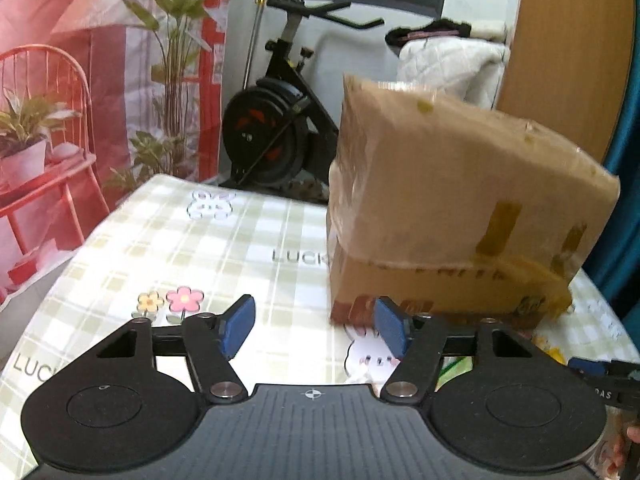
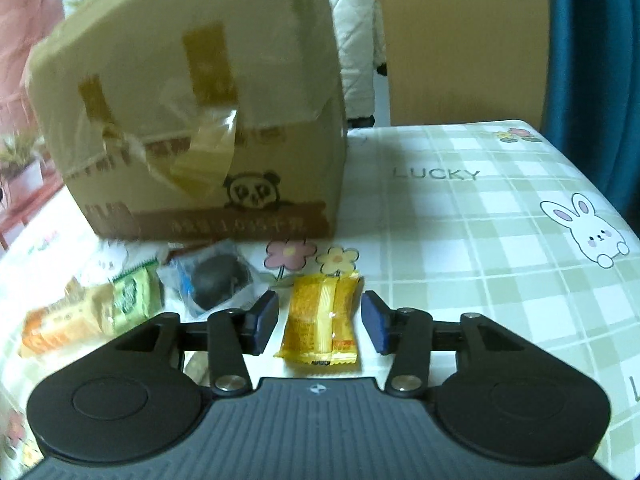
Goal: Organize snacks
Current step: 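Lower the right tool and grasp the yellow packet beside the box, then carry the yellow packet into the box with the right tool while the left tool drops a small orange packet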
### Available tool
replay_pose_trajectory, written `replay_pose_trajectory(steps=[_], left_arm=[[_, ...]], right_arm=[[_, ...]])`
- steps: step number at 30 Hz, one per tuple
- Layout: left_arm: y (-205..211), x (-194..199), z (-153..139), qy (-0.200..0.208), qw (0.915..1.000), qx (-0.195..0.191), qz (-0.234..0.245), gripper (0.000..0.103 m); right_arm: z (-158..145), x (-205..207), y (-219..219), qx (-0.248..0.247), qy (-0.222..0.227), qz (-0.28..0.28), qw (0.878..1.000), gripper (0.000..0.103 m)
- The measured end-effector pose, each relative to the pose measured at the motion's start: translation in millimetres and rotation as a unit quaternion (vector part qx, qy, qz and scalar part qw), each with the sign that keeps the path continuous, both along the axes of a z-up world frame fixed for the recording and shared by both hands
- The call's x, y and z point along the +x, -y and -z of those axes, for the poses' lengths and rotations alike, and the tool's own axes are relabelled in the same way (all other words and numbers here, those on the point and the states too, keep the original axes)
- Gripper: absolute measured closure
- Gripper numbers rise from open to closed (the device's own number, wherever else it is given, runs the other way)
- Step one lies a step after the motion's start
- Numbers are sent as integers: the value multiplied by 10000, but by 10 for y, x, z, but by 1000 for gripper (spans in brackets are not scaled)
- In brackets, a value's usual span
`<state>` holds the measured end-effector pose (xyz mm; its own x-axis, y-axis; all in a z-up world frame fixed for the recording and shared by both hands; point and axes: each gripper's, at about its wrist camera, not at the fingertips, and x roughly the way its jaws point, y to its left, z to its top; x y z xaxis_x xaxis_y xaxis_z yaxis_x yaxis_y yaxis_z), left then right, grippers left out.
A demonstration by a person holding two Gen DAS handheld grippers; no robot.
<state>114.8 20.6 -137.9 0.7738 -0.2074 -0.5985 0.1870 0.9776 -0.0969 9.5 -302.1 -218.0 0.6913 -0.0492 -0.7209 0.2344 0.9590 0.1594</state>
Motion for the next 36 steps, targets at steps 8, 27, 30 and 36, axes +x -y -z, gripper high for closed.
replay_pose_trajectory(steps=[8, 27, 30, 36], left_arm=[[-15, 25, 280, -703, 9974, -140, 108, 50], [600, 149, 847, -1153, 9926, 327, 171, 74], [561, 99, 843, -1114, 9933, 216, 214, 84], [505, 7, 831, -1020, 9946, 168, 79, 85]], right_arm=[[164, -19, -57, -180, 212, 150, 9995, 65], [160, -76, -48, -91, 391, 53, 9992, 68], [163, -80, -35, -70, 409, 55, 9991, 68], [161, -85, -58, -53, 427, 63, 9991, 68]])
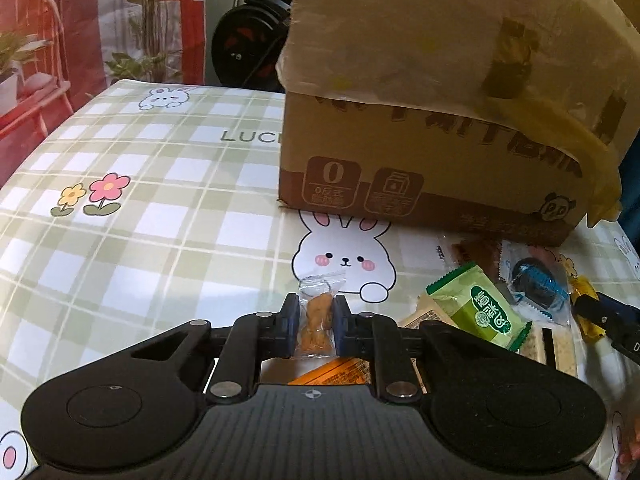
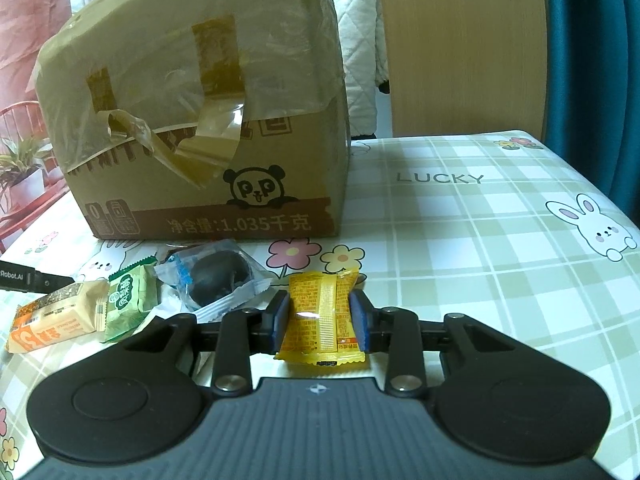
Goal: Organize snacks
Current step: 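Carry the yellow packet into the box with the right tool while the left tool drops a small orange packet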
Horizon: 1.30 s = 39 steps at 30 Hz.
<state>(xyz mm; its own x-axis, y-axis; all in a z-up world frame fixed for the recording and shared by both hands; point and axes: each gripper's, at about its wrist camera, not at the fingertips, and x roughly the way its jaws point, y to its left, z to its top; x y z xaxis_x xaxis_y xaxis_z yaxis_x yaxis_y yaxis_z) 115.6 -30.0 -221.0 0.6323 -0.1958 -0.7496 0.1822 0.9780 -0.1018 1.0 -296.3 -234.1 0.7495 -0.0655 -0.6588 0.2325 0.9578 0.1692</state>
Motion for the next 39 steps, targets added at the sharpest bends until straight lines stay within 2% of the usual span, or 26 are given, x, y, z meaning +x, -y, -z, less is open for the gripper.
replay_pose_trajectory(steps=[11, 15, 18, 21, 25, 30, 35, 39], left_arm=[[-51, -119, -238, 407, 9992, -38, -9, 85], [-26, -203, -405, 785, 9968, 51, 155, 85], [-43, -227, -561, 1072, 9940, -51, 209, 85], [-47, -224, -740, 1313, 9909, -190, 226, 85], [-50, -201, -999, 1563, 9865, -409, 275, 85], [-19, -115, -1348, 1907, 9785, -716, 314, 85], [128, 68, -1664, 2345, 9682, -768, 415, 85], [286, 312, -1865, 2479, 9638, -779, 598, 85]], right_arm=[[-14, -58, 22, 189, 218, 7, 9996, 69], [-93, -166, 34, 193, 441, 249, 9985, 69], [-186, -283, 35, 297, 582, 404, 9970, 69], [-377, -350, 74, 244, 833, 475, 9951, 69], [-805, -350, 197, 180, 1435, 648, 9874, 69], [-1350, -168, 250, -43, 2070, 470, 9772, 69], [-1747, 248, 231, -127, 2290, 121, 9733, 69], [-1864, 664, 148, 55, 2227, -219, 9746, 69]])
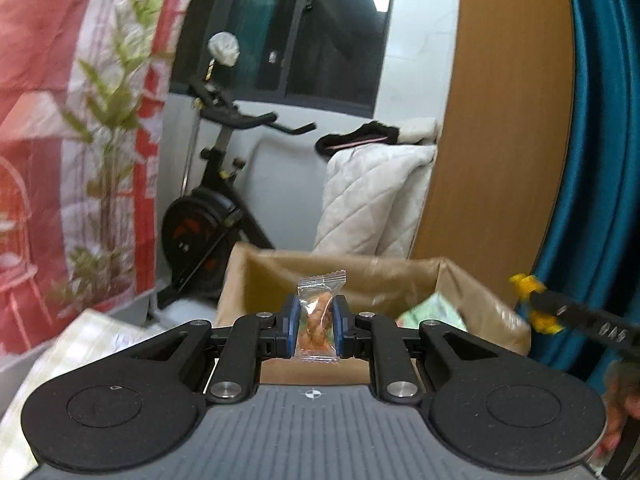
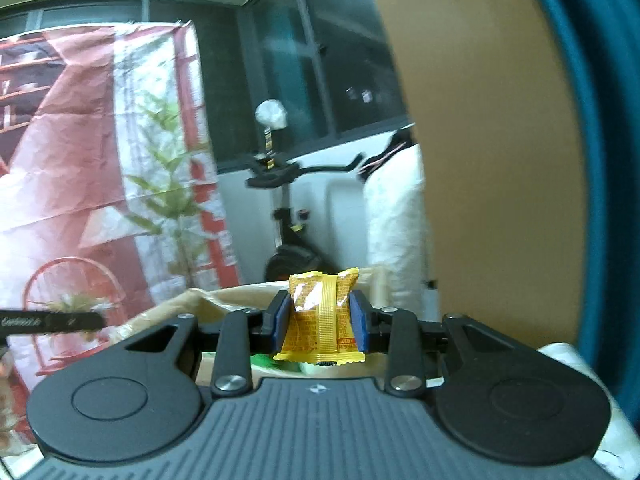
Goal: Organize snacks
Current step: 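Carry the yellow packet into the box with the right tool while the left tool drops a small orange packet, then lower both tools and grasp the blue-wrapped round snack with the right tool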
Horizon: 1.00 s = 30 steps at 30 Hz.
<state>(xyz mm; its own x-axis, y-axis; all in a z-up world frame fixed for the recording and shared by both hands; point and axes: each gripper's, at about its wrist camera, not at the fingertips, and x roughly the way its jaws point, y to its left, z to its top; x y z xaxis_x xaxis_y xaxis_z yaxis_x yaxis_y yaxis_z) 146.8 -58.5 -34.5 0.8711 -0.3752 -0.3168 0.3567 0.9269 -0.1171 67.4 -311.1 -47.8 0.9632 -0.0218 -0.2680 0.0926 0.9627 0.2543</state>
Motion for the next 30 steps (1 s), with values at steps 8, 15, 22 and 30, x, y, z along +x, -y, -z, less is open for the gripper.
replay_pose_trajectory(steps=[8, 15, 22, 30], left_arm=[[326, 643, 82, -365, 9990, 246, 76, 84], [234, 634, 239, -614, 9978, 85, 218, 39], [-82, 376, 274, -875, 9947, 94, 526, 48], [-253, -68, 257, -659, 9959, 161, 607, 46]], right_arm=[[127, 665, -254, 12, -562, -315, 9979, 69], [175, 713, -273, 80, -801, -385, 9960, 53], [102, 296, -152, 451, -568, -445, 9964, 53], [212, -231, -218, 511, -493, -363, 9968, 53]])
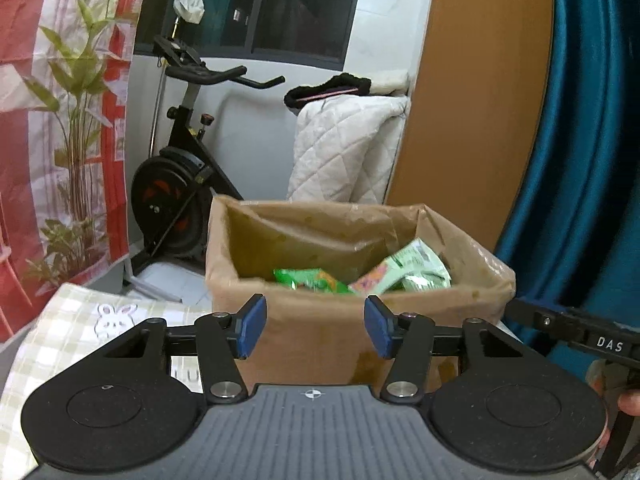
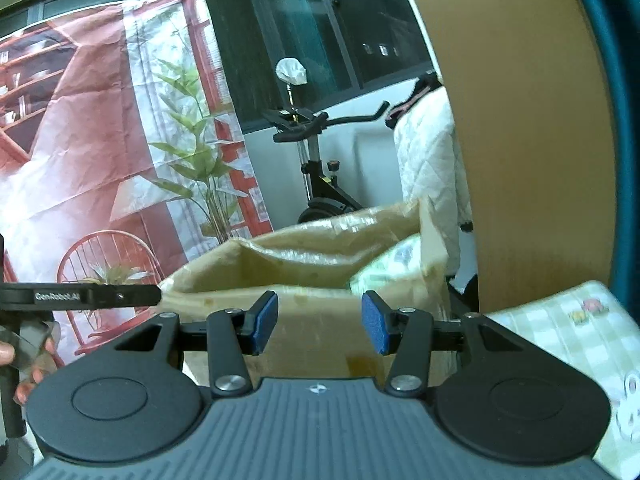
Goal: Organize snacks
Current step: 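Lower both tools and grasp the blue-wrapped round snack with the right tool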
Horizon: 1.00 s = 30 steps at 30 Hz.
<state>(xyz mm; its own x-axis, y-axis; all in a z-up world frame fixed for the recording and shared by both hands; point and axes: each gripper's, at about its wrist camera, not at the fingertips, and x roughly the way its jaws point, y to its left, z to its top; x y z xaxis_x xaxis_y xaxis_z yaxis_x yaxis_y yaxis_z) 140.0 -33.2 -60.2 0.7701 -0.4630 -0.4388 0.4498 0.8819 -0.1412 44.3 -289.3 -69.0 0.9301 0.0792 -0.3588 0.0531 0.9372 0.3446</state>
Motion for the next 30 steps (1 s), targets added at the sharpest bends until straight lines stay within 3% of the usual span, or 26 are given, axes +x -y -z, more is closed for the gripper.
replay_pose_trajectory(steps=[4, 8, 14, 18, 22, 30], left_arm=[[-9, -116, 201, -56, 9995, 295, 57, 46], [-38, -184, 493, -358, 9983, 403, 208, 46], [-49, -259, 871, -600, 9948, 791, 233, 46], [-113, -187, 1001, -878, 9939, 652, 146, 46], [-82, -165, 1117, -1048, 9921, 675, 138, 46], [-7, -214, 1257, -1245, 9891, 729, 280, 46]], right_arm=[[181, -169, -43, 88, -140, 124, 9998, 53], [466, -223, -76, 90, -551, 89, 9984, 53], [862, -38, -185, -657, -1356, -716, 9860, 52], [1058, 115, -215, -874, -1696, -1043, 9761, 43], [1227, 275, -323, -1104, -1989, -1383, 9639, 41], [1503, 448, -266, -831, -2303, -1174, 9624, 39]])
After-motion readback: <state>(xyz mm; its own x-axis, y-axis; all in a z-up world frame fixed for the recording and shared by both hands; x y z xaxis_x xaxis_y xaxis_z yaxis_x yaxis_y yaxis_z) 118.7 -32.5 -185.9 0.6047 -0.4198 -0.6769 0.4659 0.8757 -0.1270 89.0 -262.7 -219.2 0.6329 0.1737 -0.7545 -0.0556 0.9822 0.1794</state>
